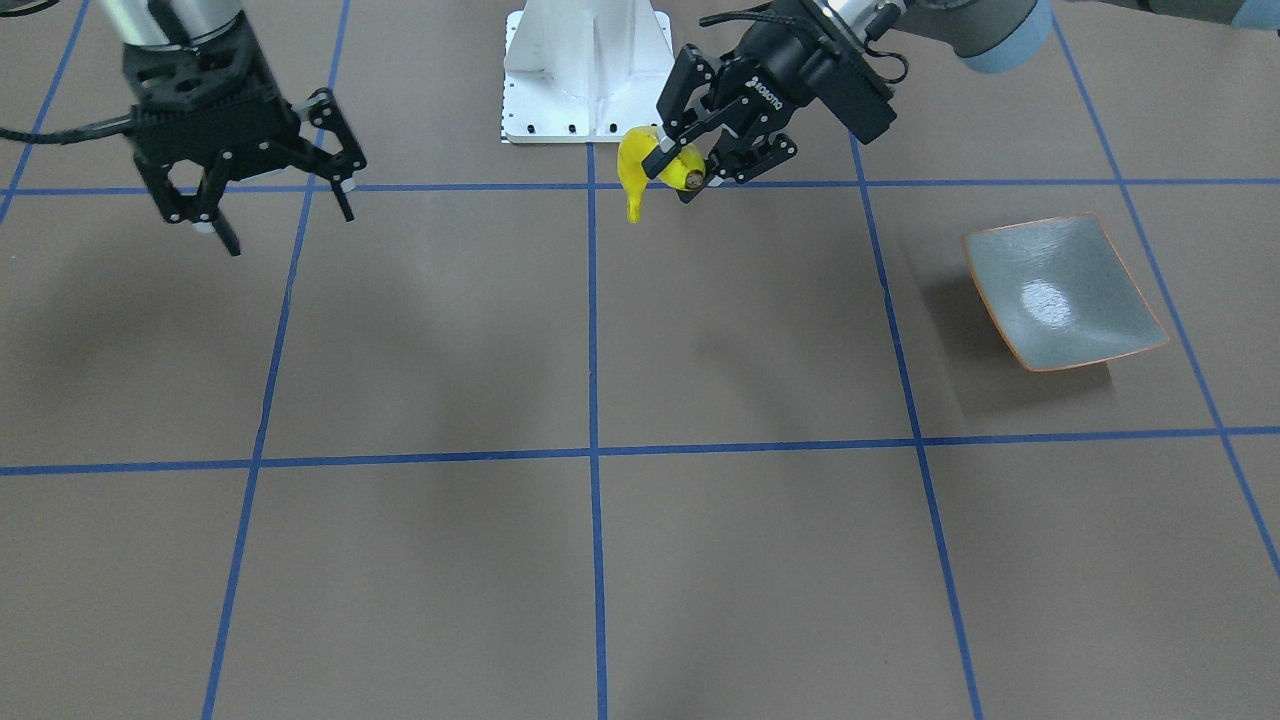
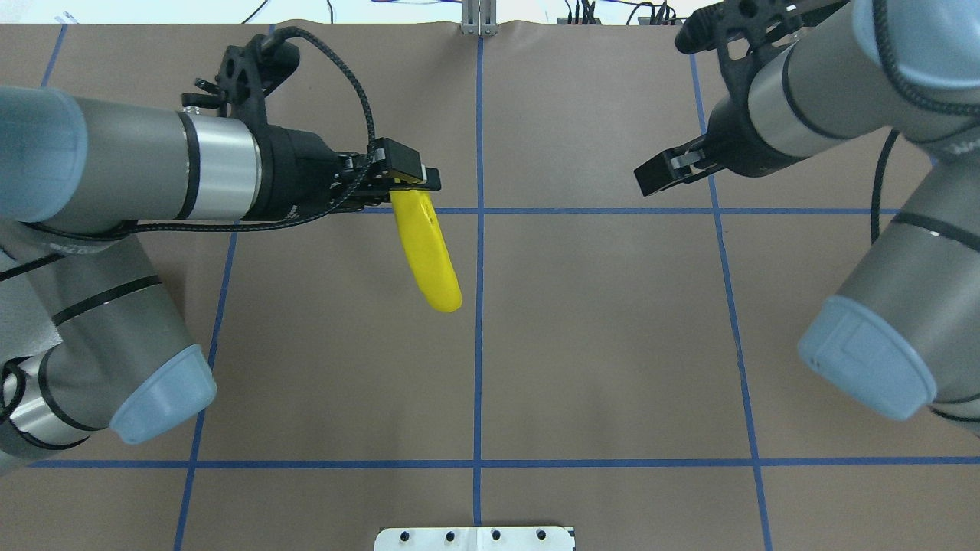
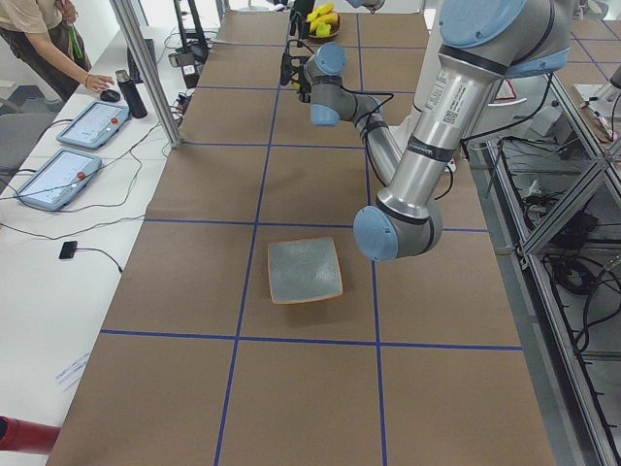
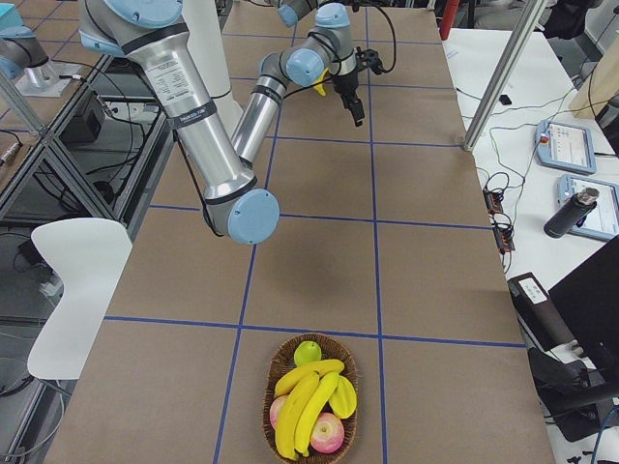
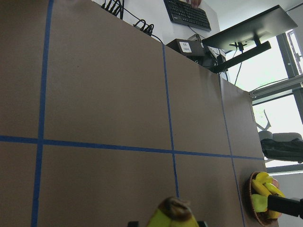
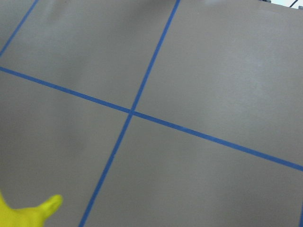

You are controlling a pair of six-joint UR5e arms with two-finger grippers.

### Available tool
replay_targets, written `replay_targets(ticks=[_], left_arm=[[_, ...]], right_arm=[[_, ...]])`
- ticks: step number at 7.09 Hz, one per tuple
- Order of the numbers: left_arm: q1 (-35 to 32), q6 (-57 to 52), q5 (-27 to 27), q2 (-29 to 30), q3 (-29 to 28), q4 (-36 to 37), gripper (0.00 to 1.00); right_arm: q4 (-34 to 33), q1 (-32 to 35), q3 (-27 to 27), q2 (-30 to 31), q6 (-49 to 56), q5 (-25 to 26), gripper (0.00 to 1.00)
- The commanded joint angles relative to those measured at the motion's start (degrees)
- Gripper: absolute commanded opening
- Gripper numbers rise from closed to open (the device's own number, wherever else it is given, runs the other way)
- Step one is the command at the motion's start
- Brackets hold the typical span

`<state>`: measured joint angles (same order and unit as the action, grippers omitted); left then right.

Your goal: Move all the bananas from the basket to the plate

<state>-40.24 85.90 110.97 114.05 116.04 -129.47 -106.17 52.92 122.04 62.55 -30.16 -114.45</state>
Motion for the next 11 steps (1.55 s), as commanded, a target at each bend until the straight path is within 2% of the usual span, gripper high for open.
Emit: replay_targets(ticks=[1,3,6,8,9,10,11], left_arm=[[-5.78,-1.77,6.32,-8.20,4.09,-0.16,0.00],[-10.80,-12.81,11.09,-19.95,7.16,-0.43,0.00],[-15.63,-29.26,11.81,-32.20,7.09,-0.69,0.00],[-21.34,-38.31,11.20,-34.24,6.57,-0.26,0.00],[-21.89,-42.18,10.24,-35.47,6.13,-0.17,0.00],[-21.29,-44.22,5.44,-36.70,4.65,0.01,0.00],[-20.93,-43.54,6.35,-35.84,-0.15,0.18,0.00]], right_arm=[[0.00,11.45,-8.43,2.83,17.42,-8.72,1.00],[-0.08,19.20,-12.86,7.39,34.04,-10.88,1.00],[0.00,28.09,-16.12,14.95,53.14,-12.90,1.00],[-0.09,29.17,-16.65,15.23,54.33,-12.91,1.00],[-0.09,29.26,-16.65,15.41,54.68,-12.91,1.00],[0.00,29.69,-16.65,15.93,54.77,-12.91,1.00],[0.00,29.87,-16.65,16.02,54.86,-12.91,1.00]])
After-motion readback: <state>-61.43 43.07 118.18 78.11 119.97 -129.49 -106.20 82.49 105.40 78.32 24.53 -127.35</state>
